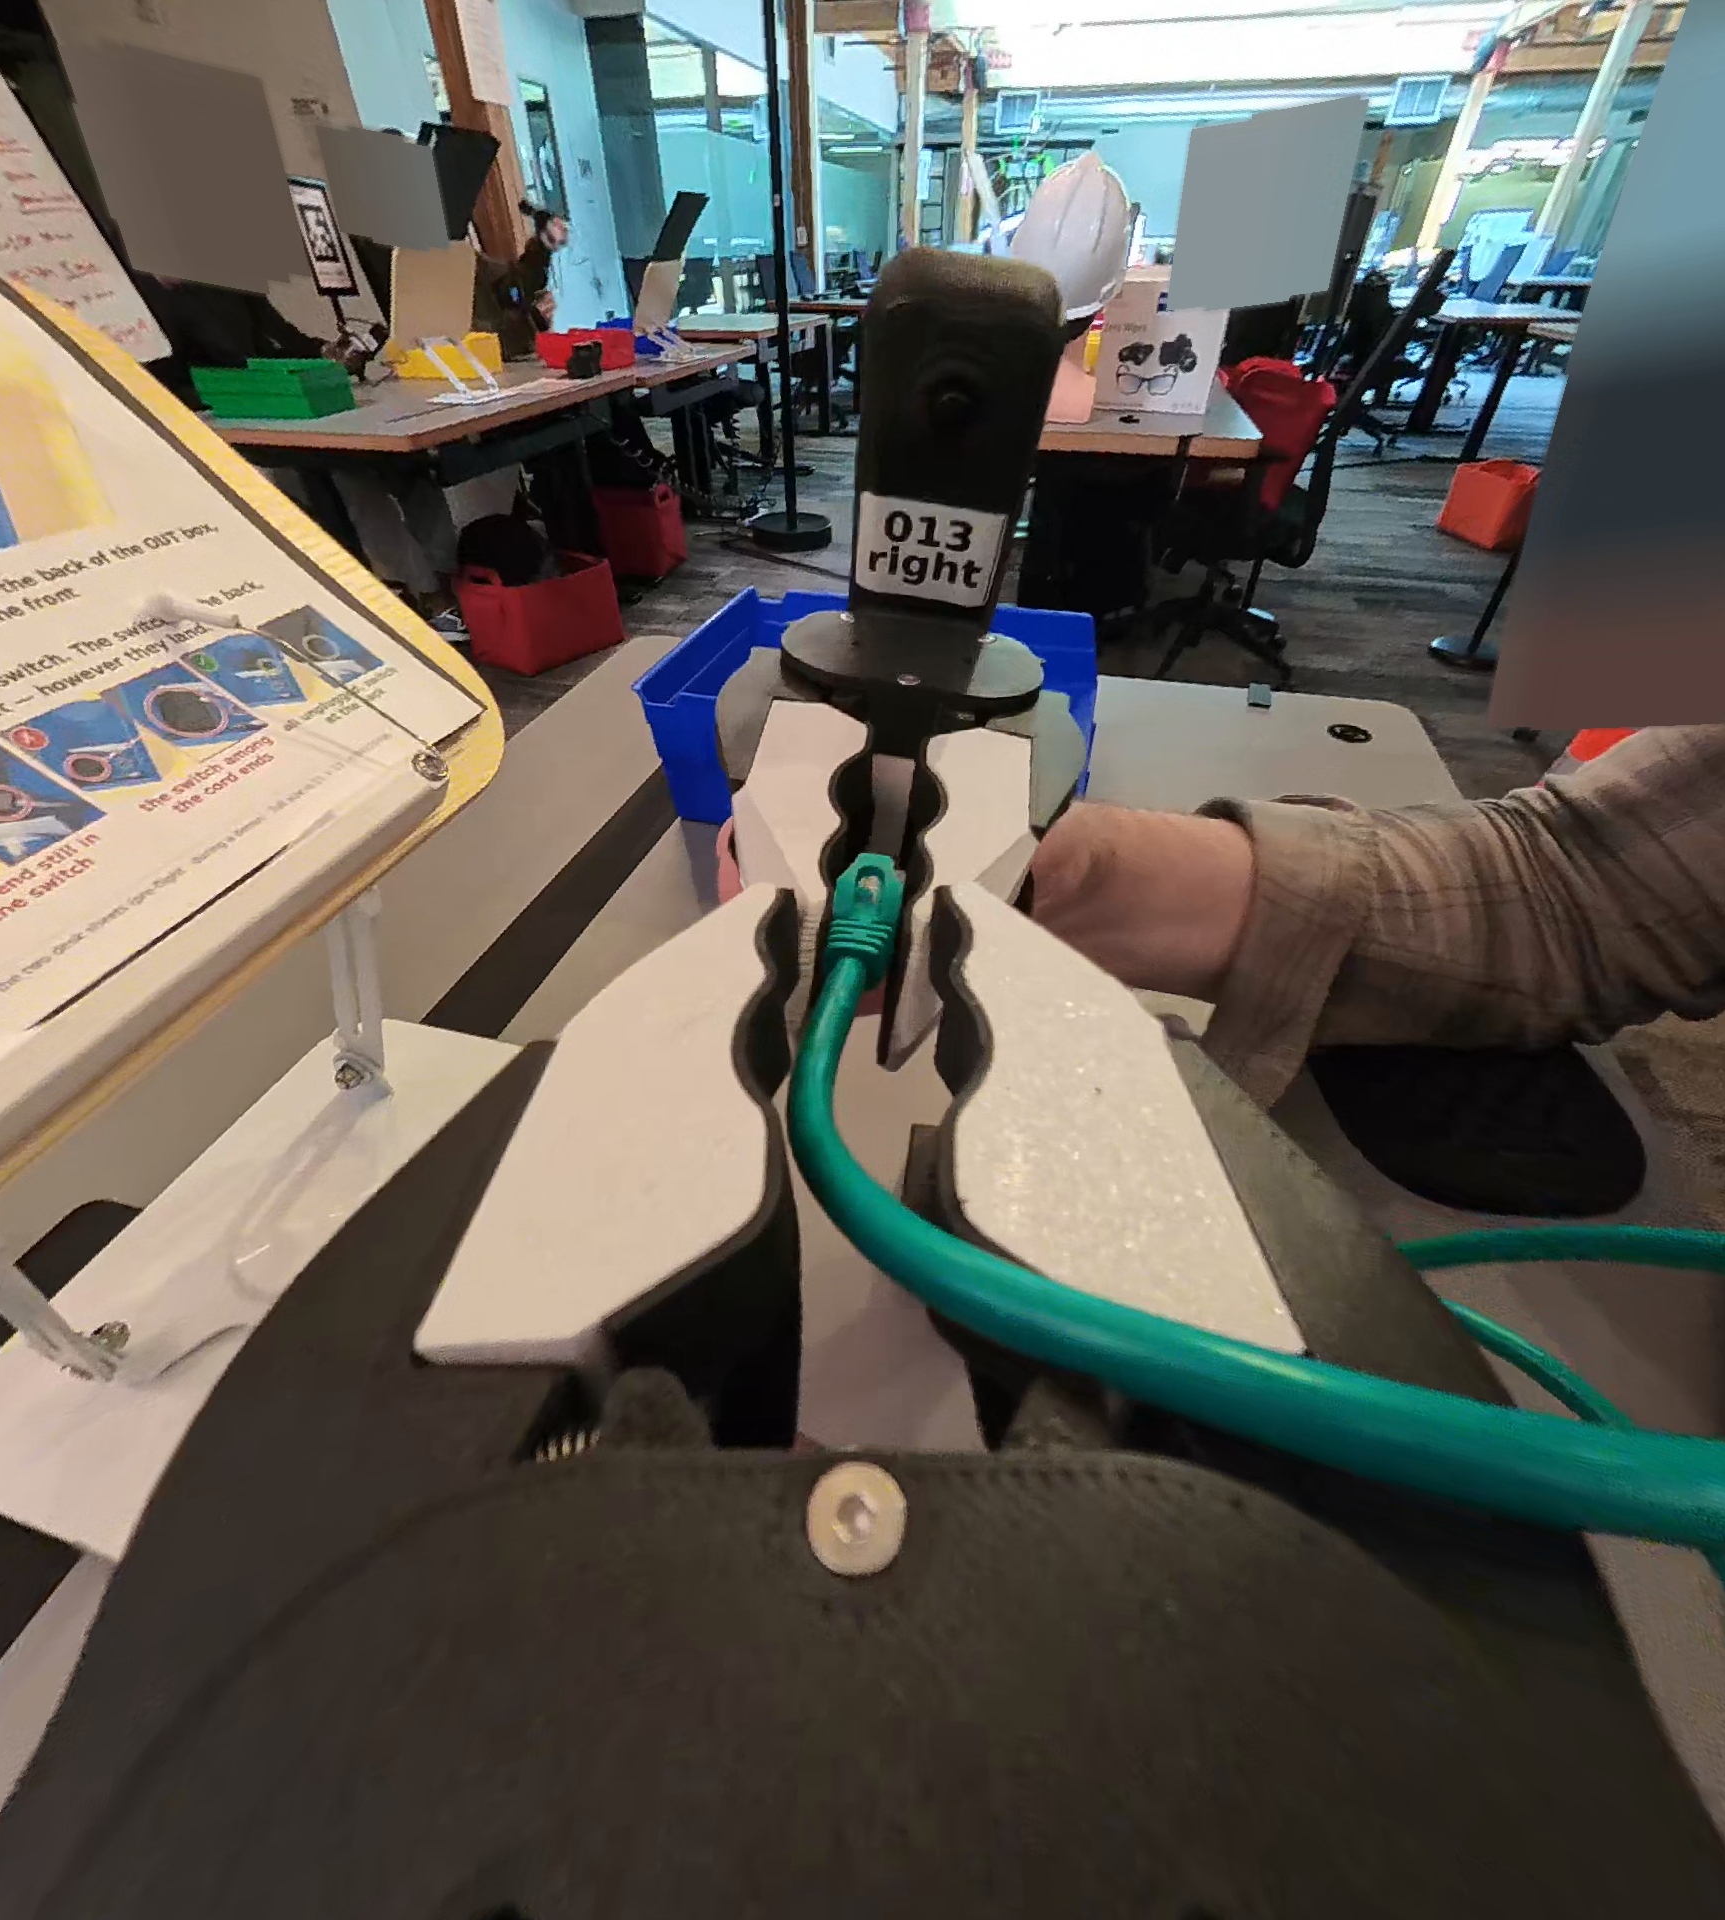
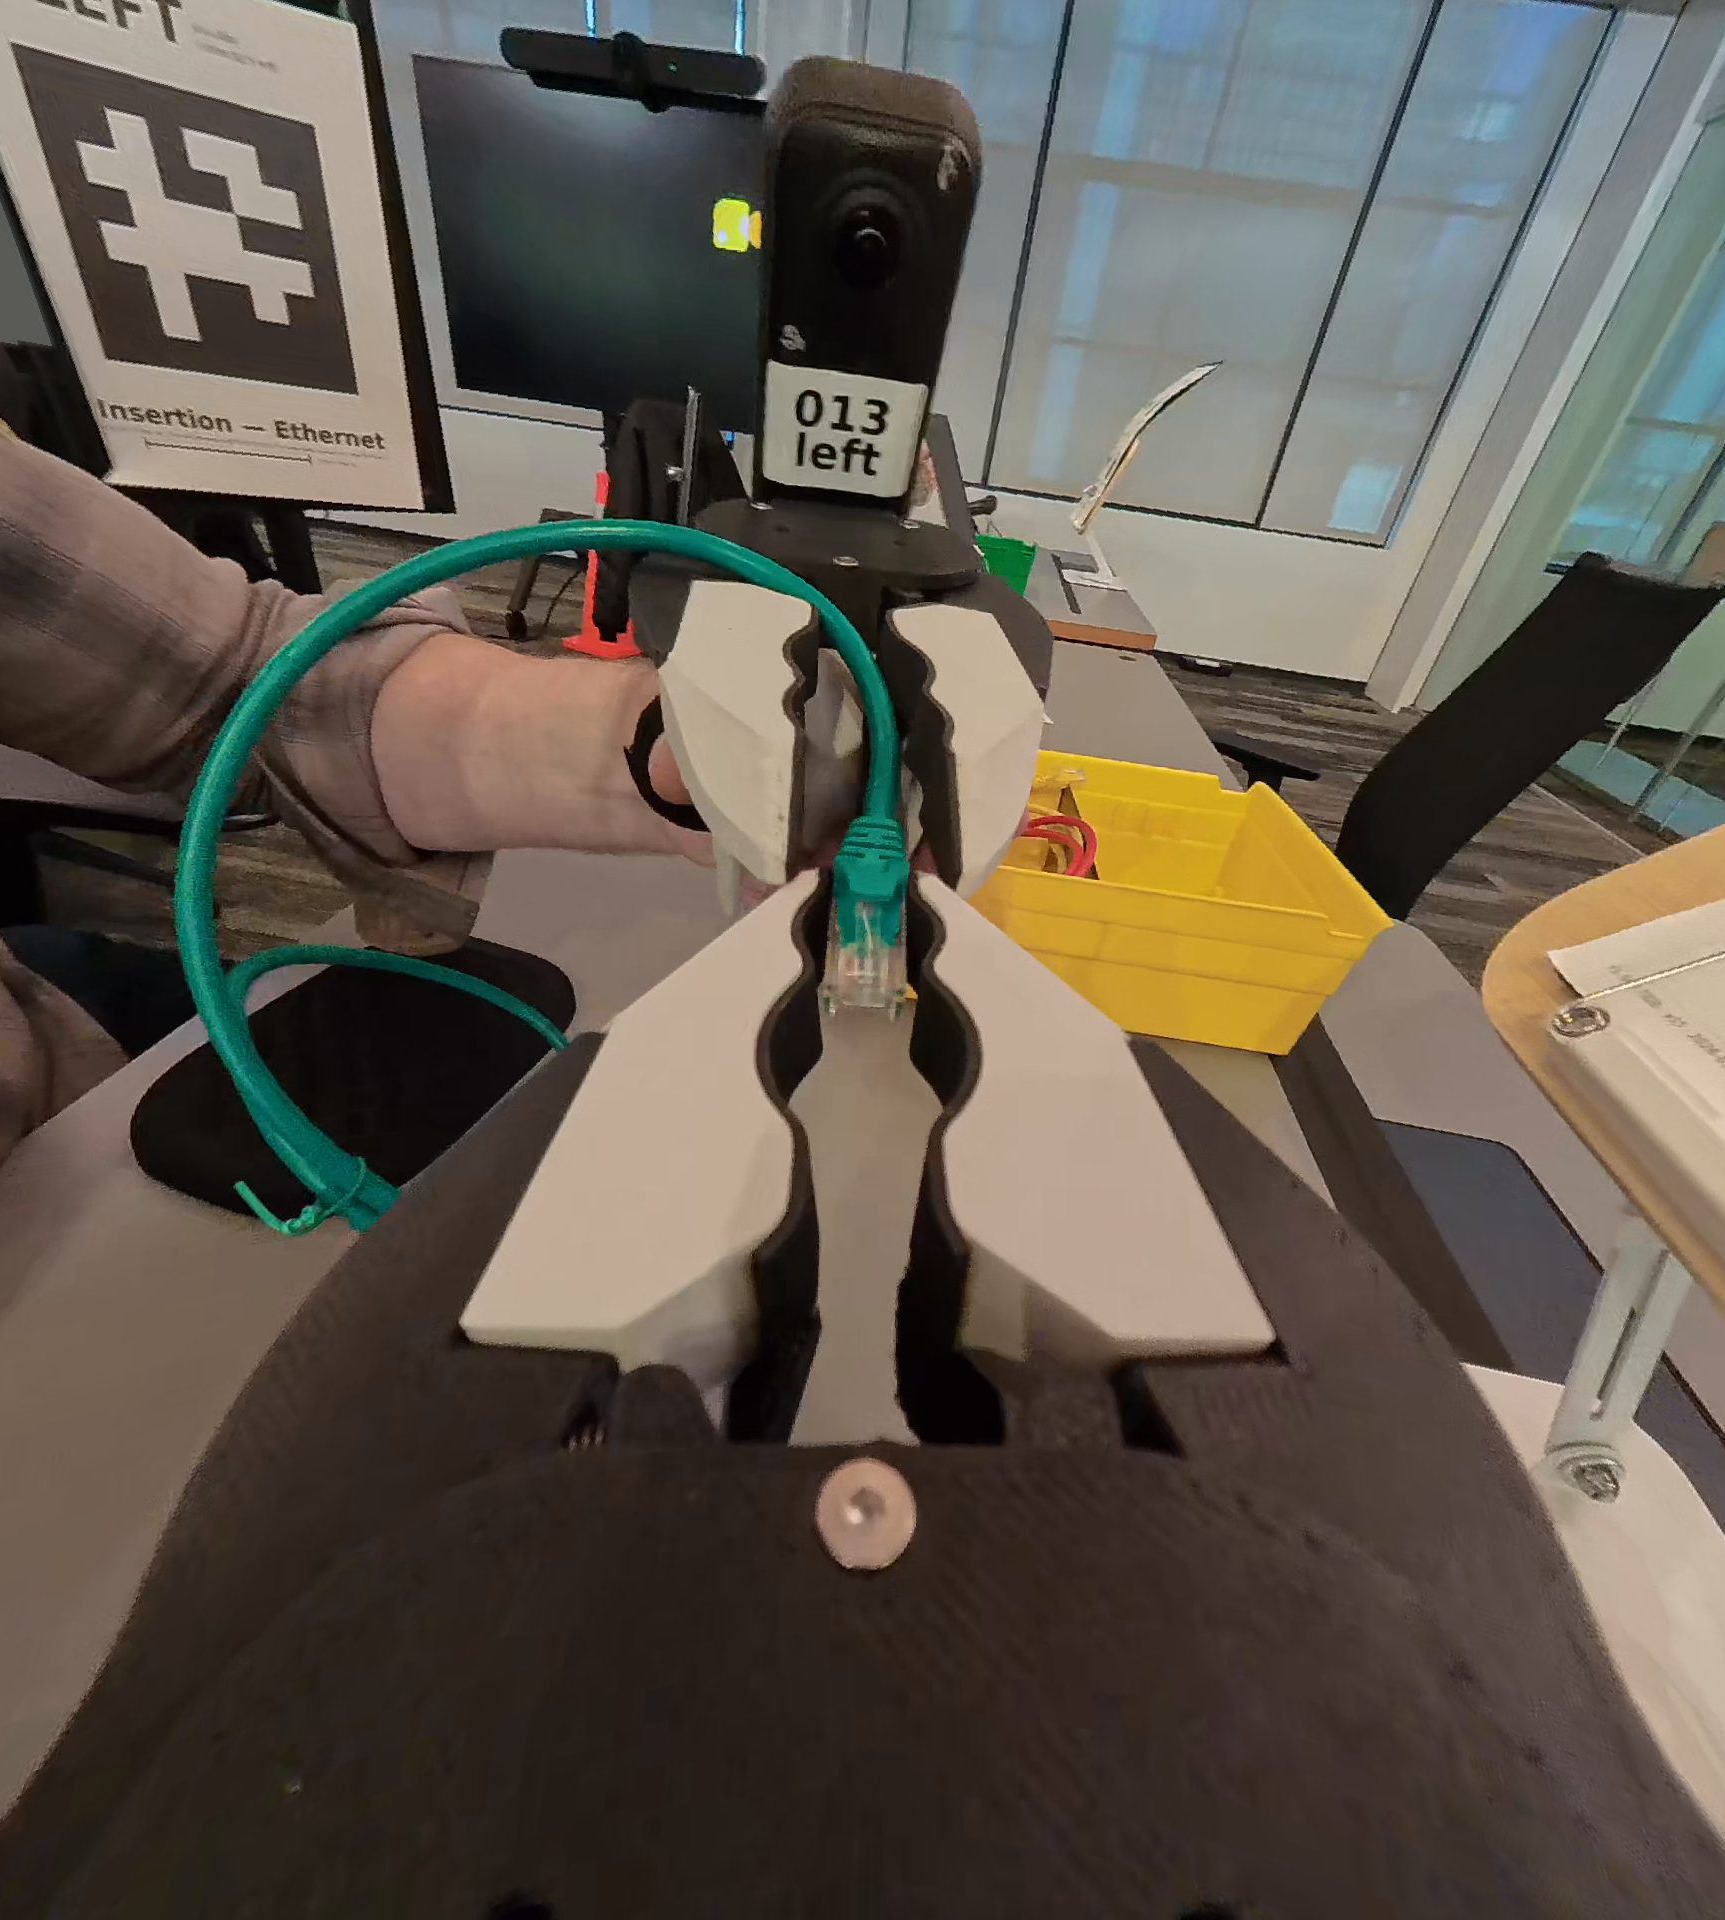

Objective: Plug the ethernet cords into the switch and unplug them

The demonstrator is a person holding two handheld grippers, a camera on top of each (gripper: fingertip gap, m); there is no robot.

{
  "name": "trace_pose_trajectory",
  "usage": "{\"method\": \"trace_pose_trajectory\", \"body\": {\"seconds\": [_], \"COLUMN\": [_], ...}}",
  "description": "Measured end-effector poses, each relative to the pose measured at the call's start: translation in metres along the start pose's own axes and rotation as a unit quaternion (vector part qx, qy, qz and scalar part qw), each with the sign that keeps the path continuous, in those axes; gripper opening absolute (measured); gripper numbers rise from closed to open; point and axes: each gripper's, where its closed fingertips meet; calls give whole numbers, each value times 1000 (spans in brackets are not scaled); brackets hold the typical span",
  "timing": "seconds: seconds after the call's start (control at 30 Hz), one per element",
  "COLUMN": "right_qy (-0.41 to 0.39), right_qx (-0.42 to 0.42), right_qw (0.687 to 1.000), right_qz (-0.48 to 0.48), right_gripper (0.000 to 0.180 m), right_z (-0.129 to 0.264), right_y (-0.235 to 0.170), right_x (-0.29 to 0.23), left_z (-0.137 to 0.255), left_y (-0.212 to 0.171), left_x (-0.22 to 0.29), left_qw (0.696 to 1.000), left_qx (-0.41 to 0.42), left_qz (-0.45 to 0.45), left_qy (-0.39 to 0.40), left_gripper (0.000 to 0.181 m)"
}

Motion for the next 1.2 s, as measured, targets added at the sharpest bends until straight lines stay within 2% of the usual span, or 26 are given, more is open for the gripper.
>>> {"method": "trace_pose_trajectory", "body": {"seconds": [0.07, 0.3, 0.43, 0.57, 0.7, 0.87, 0.93, 1.03, 1.2], "right_qy": [-7, -25, -25, -21, -14, 1, 1, 0, -1], "right_qx": [-6, -12, -12, 3, 35, 49, 48, 37, -7], "right_qw": [1000, 999, 998, 998, 997, 997, 997, 998, 1000], "right_qz": [-3, -29, -49, -53, -62, -60, -56, -46, -20], "right_gripper": [9, 10, 22, 23, 13, 10, 10, 10, 10], "right_z": [-2, -3, 2, 7, 14, 16, 17, 19, 21], "right_y": [-2, -3, -4, 2, 8, 12, 12, 12, 8], "right_x": [2, 9, 14, 14, 16, 11, 11, 11, 8], "left_z": [1, 2, 5, 7, 7, 6, 6, 5, 1], "left_y": [0, 3, 7, 12, 11, 14, 11, 8, 6], "left_x": [-4, -11, -18, -16, -13, -10, -10, -11, -5], "left_qw": [1000, 998, 995, 995, 995, 995, 995, 995, 994], "left_qx": [-5, -3, 5, 13, 3, 2, -13, -36, -62], "left_qz": [-4, -26, -42, -52, -65, -67, -68, -68, -77], "left_qy": [16, 54, 87, 84, 80, 73, 69, 63, 49], "left_gripper": [17, 15, 14, 13, 14, 16, 20, 38, 27]}}
Point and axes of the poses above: each gripper's, where its closed fingertips meet, z back along the fingers, y out of its top, x = y × z across the jaws, and after that the axes turned 5 degrees about z, right-handed
